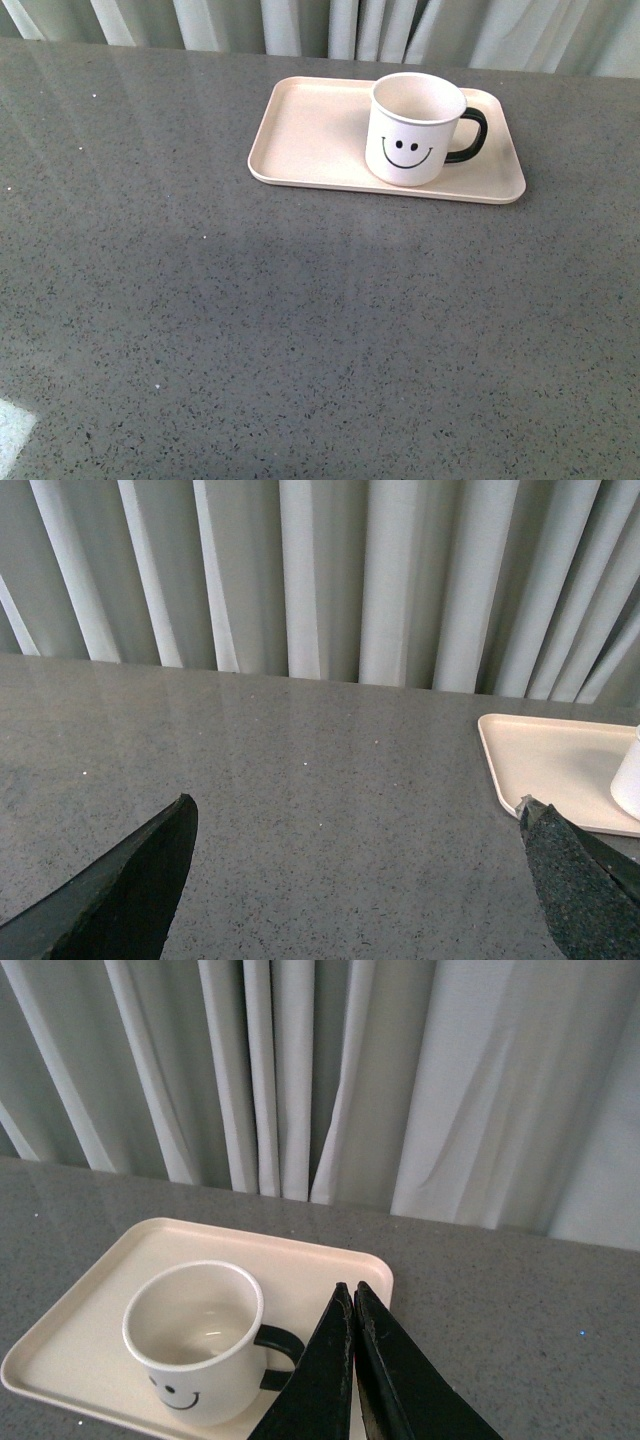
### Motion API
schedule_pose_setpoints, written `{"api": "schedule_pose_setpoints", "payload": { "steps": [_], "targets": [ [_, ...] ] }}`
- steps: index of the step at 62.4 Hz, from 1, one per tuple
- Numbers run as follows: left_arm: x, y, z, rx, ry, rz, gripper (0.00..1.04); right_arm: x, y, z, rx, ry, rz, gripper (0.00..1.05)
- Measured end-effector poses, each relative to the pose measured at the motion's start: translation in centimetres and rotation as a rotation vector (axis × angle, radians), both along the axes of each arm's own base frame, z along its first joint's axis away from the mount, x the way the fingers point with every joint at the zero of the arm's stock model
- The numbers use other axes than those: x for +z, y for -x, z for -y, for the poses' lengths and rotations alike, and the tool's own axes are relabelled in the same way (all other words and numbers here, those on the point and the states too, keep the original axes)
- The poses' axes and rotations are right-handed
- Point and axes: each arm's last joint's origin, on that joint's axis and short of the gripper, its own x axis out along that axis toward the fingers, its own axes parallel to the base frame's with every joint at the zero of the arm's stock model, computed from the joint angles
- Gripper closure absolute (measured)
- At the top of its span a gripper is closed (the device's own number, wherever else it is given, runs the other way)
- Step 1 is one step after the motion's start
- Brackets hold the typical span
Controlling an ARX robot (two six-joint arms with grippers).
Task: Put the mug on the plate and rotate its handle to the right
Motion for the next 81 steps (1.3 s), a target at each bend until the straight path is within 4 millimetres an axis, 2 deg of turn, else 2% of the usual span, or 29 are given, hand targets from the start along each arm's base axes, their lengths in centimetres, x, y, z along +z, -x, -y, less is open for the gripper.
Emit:
{"api": "schedule_pose_setpoints", "payload": {
  "steps": [20, 29, 41, 81],
  "targets": [
    [0.0, 0.0, 0.0, 0.0, 0.0, 0.0, 0.09, -1.2, 5.3, 0.0, 0.0, 0.0, -0.004, 1.03],
    [0.0, 0.0, 0.0, 0.0, 0.0, 0.0, 0.09, -2.2, 7.0, 0.0, 0.0, 0.0, -0.019, 1.03],
    [0.0, 0.0, 0.0, 0.0, 0.0, 0.0, 0.09, -2.0, 9.1, 0.0, 0.0, 0.0, -0.011, 1.03],
    [0.0, 0.0, 0.0, 0.0, 0.0, 0.0, 0.09, -1.1, 12.8, 0.0, 0.0, 0.0, 0.013, 1.03]
  ]
}}
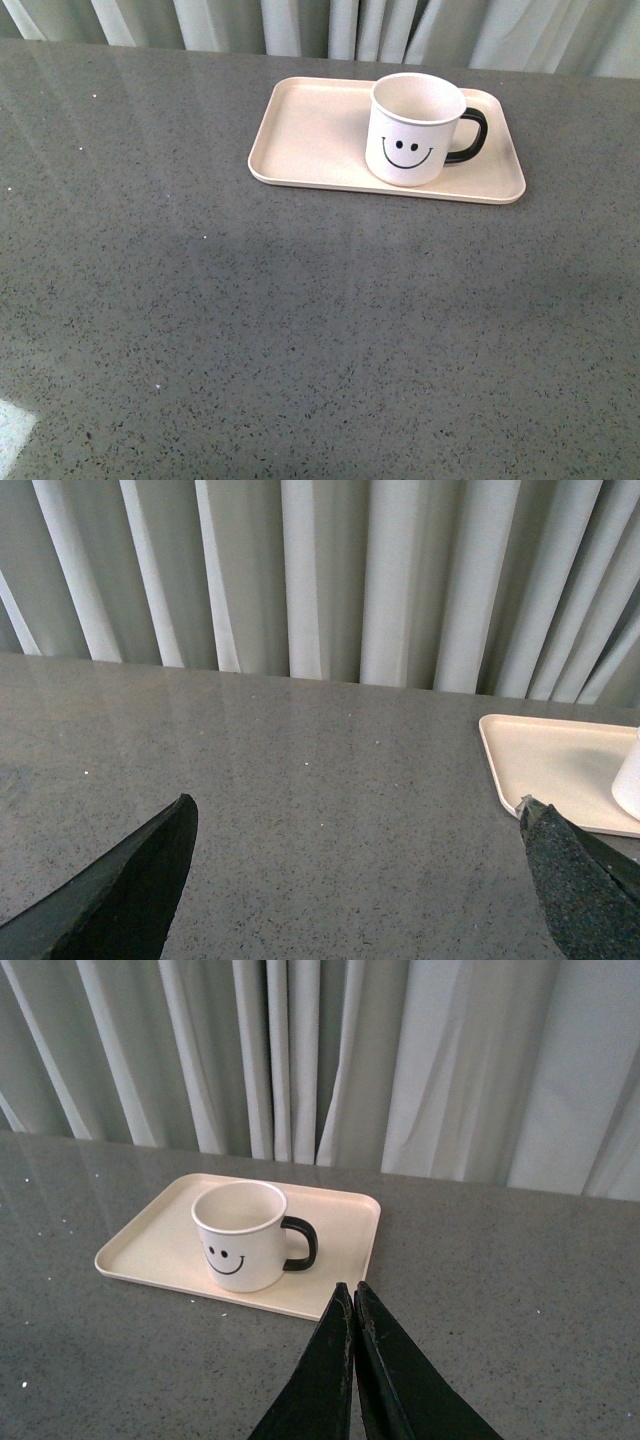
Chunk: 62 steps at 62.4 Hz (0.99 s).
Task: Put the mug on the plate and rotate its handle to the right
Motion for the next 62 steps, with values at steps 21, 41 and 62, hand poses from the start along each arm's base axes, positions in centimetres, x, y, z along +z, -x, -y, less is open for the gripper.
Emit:
{"api": "schedule_pose_setpoints", "payload": {
  "steps": [21, 41, 62],
  "targets": [
    [0.0, 0.0, 0.0, 0.0, 0.0, 0.0, 0.09, 0.2, 1.1, 0.0, 0.0, 0.0, 0.009, 1.03],
    [0.0, 0.0, 0.0, 0.0, 0.0, 0.0, 0.09, 0.2, 2.1, 0.0, 0.0, 0.0, 0.01, 1.03],
    [0.0, 0.0, 0.0, 0.0, 0.0, 0.0, 0.09, -0.1, 3.5, 0.0, 0.0, 0.0, 0.004, 1.03]
  ]
}}
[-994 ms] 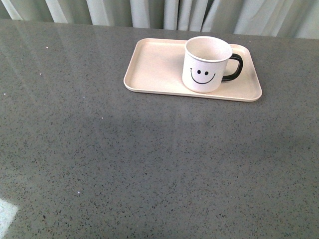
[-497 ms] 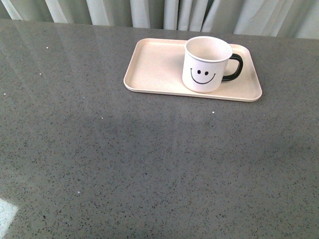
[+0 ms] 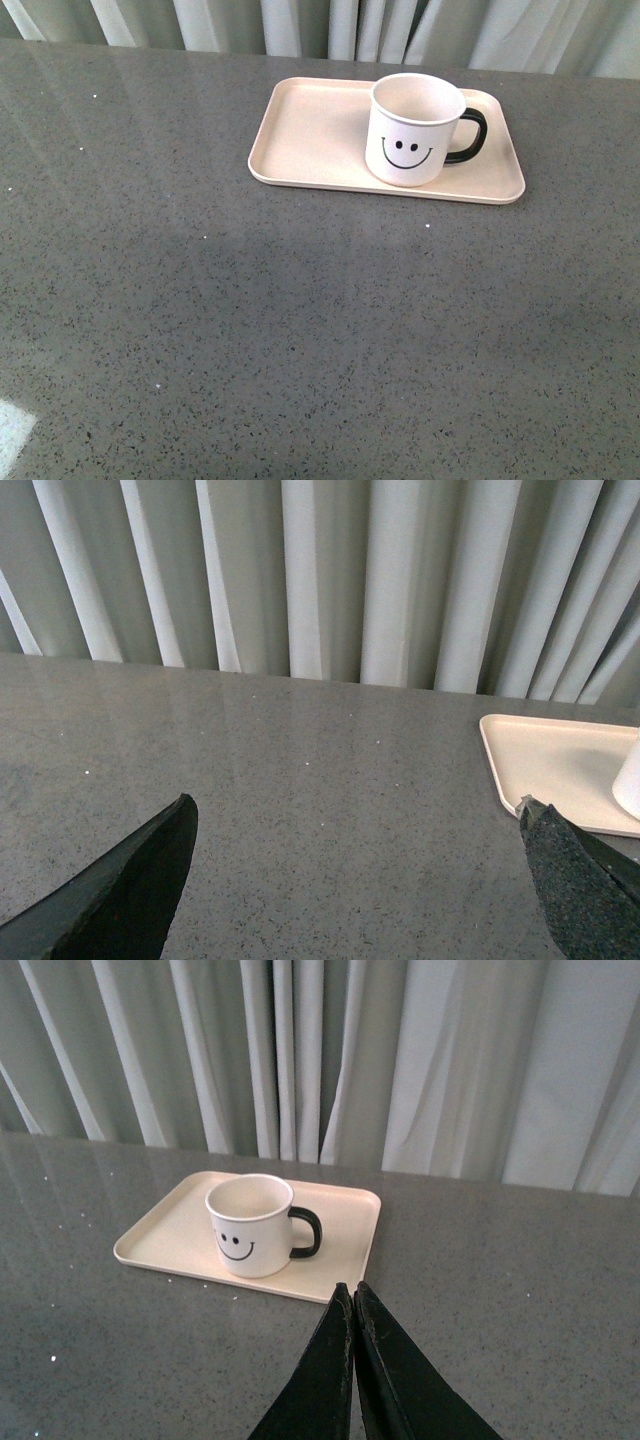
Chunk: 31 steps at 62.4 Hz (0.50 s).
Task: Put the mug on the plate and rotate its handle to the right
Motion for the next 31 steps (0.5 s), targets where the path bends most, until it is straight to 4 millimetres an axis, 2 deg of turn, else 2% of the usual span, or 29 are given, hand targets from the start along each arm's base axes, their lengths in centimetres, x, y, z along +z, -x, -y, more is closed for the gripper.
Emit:
{"api": "schedule_pose_setpoints", "payload": {
  "steps": [25, 26, 31],
  "targets": [
    [0.0, 0.0, 0.0, 0.0, 0.0, 0.0, 0.09, 0.0, 0.03, 0.0, 0.0, 0.0, 0.001, 1.03],
    [0.0, 0.0, 0.0, 0.0, 0.0, 0.0, 0.09, 0.0, 0.03, 0.0, 0.0, 0.0, 0.001, 1.02],
    [0.0, 0.0, 0.0, 0.0, 0.0, 0.0, 0.09, 0.0, 0.03, 0.0, 0.0, 0.0, 0.001, 0.83]
  ]
}}
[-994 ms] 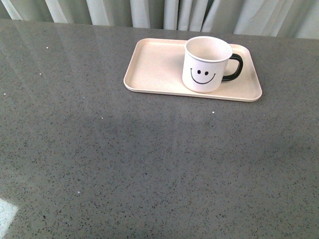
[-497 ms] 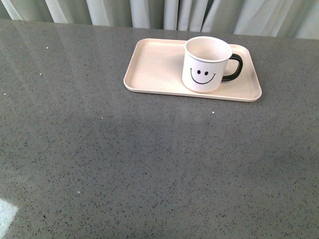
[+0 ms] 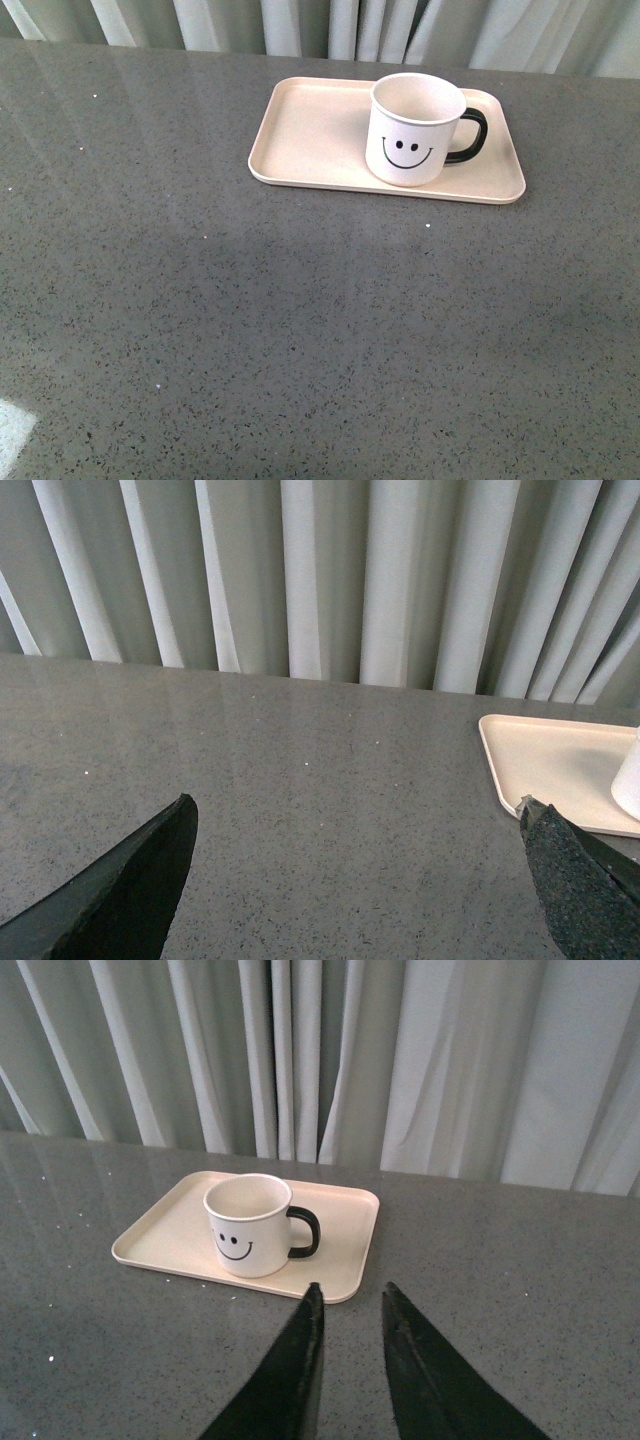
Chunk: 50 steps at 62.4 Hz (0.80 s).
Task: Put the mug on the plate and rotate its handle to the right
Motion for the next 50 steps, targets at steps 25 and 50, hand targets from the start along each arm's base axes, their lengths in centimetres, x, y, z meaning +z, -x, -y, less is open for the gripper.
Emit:
{"api": "schedule_pose_setpoints", "payload": {
  "steps": [25, 50],
  "targets": [
    [0.0, 0.0, 0.0, 0.0, 0.0, 0.0, 0.09, 0.0, 0.0, 0.0, 0.0, -0.001, 0.0, 0.08],
    [0.0, 0.0, 0.0, 0.0, 0.0, 0.0, 0.09, 0.0, 0.0, 0.0, 0.0, 0.0, 0.0, 0.09]
  ]
}}
